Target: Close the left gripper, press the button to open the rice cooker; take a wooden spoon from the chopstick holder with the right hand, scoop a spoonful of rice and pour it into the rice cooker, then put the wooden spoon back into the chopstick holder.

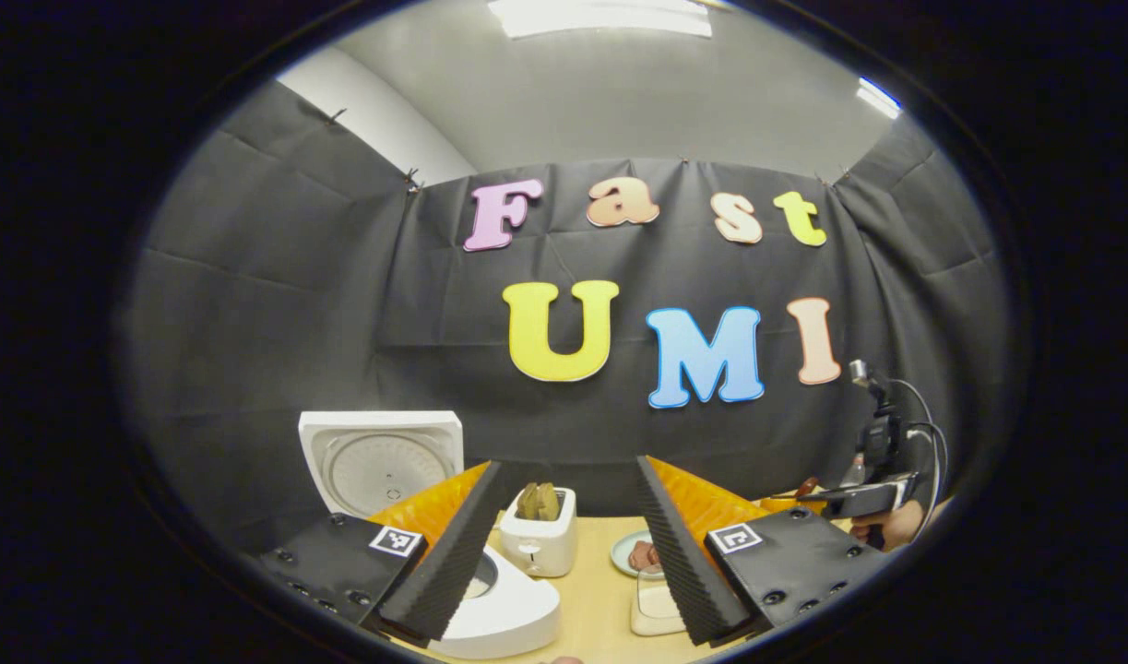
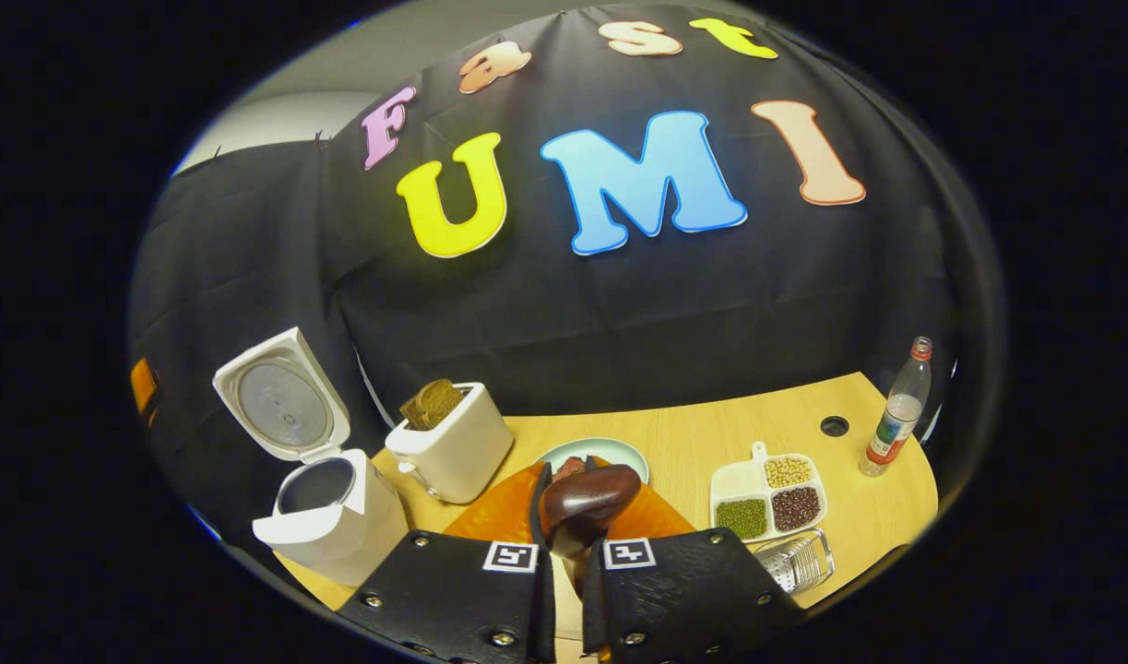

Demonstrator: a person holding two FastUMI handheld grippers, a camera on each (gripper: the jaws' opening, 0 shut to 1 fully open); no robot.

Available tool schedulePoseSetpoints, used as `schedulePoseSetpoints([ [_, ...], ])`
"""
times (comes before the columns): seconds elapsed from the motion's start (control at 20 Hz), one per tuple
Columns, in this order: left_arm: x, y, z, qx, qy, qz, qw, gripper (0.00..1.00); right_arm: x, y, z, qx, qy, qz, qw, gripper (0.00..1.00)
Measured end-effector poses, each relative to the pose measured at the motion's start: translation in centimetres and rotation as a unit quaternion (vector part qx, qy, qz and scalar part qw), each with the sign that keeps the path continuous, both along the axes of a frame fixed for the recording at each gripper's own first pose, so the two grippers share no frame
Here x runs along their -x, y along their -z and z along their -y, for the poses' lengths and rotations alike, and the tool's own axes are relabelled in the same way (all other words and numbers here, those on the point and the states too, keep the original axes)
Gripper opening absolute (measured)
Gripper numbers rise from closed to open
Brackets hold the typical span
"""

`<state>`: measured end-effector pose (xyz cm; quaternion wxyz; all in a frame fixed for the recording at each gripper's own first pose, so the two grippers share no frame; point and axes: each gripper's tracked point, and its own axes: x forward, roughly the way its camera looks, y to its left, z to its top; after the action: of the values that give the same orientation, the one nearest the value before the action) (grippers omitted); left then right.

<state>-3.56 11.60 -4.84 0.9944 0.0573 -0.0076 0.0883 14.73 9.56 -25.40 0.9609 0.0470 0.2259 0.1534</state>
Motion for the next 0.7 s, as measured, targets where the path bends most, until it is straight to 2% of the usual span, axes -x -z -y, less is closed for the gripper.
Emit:
schedulePoseSetpoints([
  [0.3,0.1,0.5,-1.8,-0.006,-0.01,-0.004,1.0,0.97,-1.4,6.1,-1.0,0.103,-0.011,0.002,0.995,0.12],
  [0.4,0.4,1.1,-2.5,-0.005,-0.019,-0.008,1.0,0.96,-1.0,8.4,-1.6,0.118,-0.024,-0.019,0.993,0.12],
  [0.5,0.8,1.6,-3.0,-0.006,-0.026,-0.015,1.0,0.96,-0.3,9.1,-2.9,0.085,-0.028,-0.031,0.996,0.12],
  [0.6,1.3,1.9,-3.5,-0.009,-0.033,-0.02,0.999,0.96,0.4,9.6,-4.3,0.025,-0.032,-0.061,0.997,0.12],
  [0.7,1.5,2.5,-4.0,-0.001,-0.04,-0.026,0.999,0.97,0.5,9.7,-4.6,-0.033,-0.018,-0.089,0.995,0.12],
])
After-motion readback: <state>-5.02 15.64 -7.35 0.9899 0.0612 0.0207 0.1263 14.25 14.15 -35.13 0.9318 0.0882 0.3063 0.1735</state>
